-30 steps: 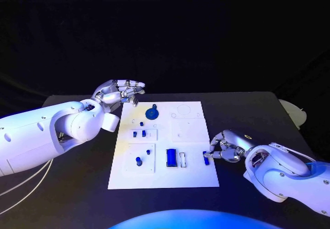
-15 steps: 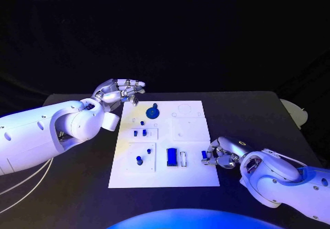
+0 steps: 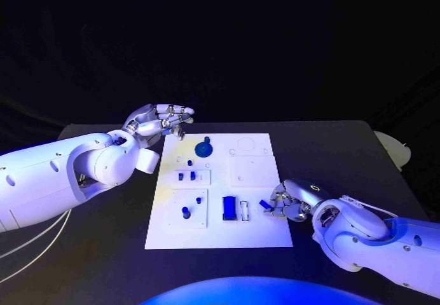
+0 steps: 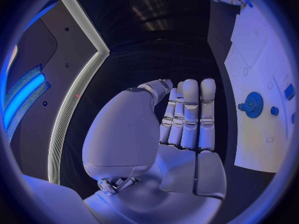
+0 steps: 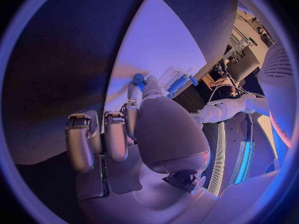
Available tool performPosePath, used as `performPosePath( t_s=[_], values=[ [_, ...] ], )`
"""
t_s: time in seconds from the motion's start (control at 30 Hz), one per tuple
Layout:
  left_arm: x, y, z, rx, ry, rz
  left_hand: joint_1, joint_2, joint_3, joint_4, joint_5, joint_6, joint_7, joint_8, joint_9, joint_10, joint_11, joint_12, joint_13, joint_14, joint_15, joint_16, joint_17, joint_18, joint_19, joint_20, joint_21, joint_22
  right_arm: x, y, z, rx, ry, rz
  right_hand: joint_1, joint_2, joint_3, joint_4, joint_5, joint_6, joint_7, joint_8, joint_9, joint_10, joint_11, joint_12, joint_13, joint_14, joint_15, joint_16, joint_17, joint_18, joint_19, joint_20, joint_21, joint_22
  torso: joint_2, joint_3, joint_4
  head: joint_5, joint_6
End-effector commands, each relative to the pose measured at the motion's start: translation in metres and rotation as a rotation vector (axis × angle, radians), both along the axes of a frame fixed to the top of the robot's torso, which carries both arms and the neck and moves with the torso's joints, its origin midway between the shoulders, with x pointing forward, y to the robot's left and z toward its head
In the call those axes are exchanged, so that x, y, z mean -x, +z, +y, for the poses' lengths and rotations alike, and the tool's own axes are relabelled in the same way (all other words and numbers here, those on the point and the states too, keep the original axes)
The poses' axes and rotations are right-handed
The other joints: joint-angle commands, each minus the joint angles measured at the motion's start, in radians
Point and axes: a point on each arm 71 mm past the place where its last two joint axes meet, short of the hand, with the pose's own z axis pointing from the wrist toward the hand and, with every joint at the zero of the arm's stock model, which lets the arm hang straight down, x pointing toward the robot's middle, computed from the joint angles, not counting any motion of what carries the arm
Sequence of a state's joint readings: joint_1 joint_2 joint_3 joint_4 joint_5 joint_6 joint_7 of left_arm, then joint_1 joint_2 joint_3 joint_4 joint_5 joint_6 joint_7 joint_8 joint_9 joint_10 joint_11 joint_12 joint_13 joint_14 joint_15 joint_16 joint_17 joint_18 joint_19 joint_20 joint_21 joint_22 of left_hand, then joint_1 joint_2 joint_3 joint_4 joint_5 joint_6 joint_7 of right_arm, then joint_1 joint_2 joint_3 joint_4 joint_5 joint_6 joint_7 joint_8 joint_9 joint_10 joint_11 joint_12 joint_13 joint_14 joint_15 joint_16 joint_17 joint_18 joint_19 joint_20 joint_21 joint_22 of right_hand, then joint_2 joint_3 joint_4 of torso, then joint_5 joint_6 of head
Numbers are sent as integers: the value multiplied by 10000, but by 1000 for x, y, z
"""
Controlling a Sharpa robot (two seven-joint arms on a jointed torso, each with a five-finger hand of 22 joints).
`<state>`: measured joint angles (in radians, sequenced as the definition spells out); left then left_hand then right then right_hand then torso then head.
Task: Assemble the parts on the task board
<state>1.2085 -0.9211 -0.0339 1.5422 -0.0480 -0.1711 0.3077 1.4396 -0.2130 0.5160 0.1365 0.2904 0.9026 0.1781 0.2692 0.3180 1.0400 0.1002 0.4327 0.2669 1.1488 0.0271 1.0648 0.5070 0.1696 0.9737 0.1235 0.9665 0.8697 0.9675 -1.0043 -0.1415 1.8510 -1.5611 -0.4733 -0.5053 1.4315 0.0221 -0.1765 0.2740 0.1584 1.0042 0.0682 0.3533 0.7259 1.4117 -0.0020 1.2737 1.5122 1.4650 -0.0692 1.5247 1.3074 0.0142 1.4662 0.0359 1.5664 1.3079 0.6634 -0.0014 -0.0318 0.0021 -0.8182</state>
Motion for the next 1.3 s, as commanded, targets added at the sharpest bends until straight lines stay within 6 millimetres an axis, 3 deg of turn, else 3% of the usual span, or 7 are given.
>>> performPosePath(
  t_s=[0.03,0.3,0.5,0.63,0.73,0.77,1.3],
  values=[
    [1,1,-3,129,-167,-9,-6,61,20,-7,56,-42,-8,-42,9,-69,18,18,8,-83,19,-52,-16,62,-47,15,-60,-12,2,-9,1,808,259,138,1264,588,390,-221,-440,25,-100,-94,-778,80,-136,-40,-1713,839,-74,-4,1600,-142,1046,2,44,2629,4,-2,9,-21,-8],
    [1,1,-3,124,-169,1,-11,86,30,3,59,-39,-8,-41,11,-73,17,26,10,-82,19,-52,-17,62,-45,16,-64,-14,3,-11,3,1224,439,194,2042,317,1064,-285,118,126,-99,-230,-900,31,-137,-117,-1724,846,-79,10,1643,-142,1046,-28,44,2629,-4,-14,-5,-41,-35],
    [1,1,-3,120,-175,12,-11,86,30,3,59,-39,-8,-41,11,-73,17,26,10,-82,19,-52,-17,62,-45,16,-64,-14,4,-11,6,1417,474,247,2057,-209,1955,126,803,172,-63,-310,-939,22,-101,-185,-1733,842,-49,-1,1635,-142,1046,-2,44,2629,-12,-4,3,-44,-30],
    [1,1,-3,116,-178,22,-4,94,37,-2,61,-40,-11,-41,11,-77,15,29,10,-82,18,-52,-17,64,-46,16,-68,-18,5,-9,8,1335,446,253,1721,-753,3477,130,1275,58,-33,-204,-735,66,-73,-232,-1733,848,-45,5,1662,-142,1046,9,44,2629,-9,-3,-3,-33,-20],
    [1,1,-3,113,-178,27,-4,94,37,-2,61,-40,-11,-41,11,-77,15,29,10,-82,18,-52,-17,64,-46,16,-68,-18,6,-5,10,1140,386,296,1477,-842,4312,134,1231,-26,-5,-166,-644,94,-45,-238,-1727,850,-22,6,1669,-142,1046,23,44,2629,-9,-8,-8,-27,-11],
    [1,1,-3,113,-180,29,-4,94,37,-2,61,-40,-11,-41,11,-77,15,29,10,-82,18,-52,-17,64,-46,16,-68,-18,7,-3,10,1049,353,333,863,-1488,5747,12,1196,-61,5,-42,-460,135,-33,-234,-1703,854,-55,12,1687,-142,1046,72,44,2629,-9,-9,-11,-25,-11],
    [1,1,-4,116,-215,50,5,100,43,-8,63,-41,-11,-41,12,-82,13,32,11,-83,17,-52,-18,67,-53,15,-78,-28,5,17,29,-885,-151,884,-667,-1941,7742,-641,1151,-134,15,197,-86,206,-53,-205,-1632,860,-4,14,1706,-142,1046,43,44,2629,-5,-16,0,-54,-36]
  ],
)
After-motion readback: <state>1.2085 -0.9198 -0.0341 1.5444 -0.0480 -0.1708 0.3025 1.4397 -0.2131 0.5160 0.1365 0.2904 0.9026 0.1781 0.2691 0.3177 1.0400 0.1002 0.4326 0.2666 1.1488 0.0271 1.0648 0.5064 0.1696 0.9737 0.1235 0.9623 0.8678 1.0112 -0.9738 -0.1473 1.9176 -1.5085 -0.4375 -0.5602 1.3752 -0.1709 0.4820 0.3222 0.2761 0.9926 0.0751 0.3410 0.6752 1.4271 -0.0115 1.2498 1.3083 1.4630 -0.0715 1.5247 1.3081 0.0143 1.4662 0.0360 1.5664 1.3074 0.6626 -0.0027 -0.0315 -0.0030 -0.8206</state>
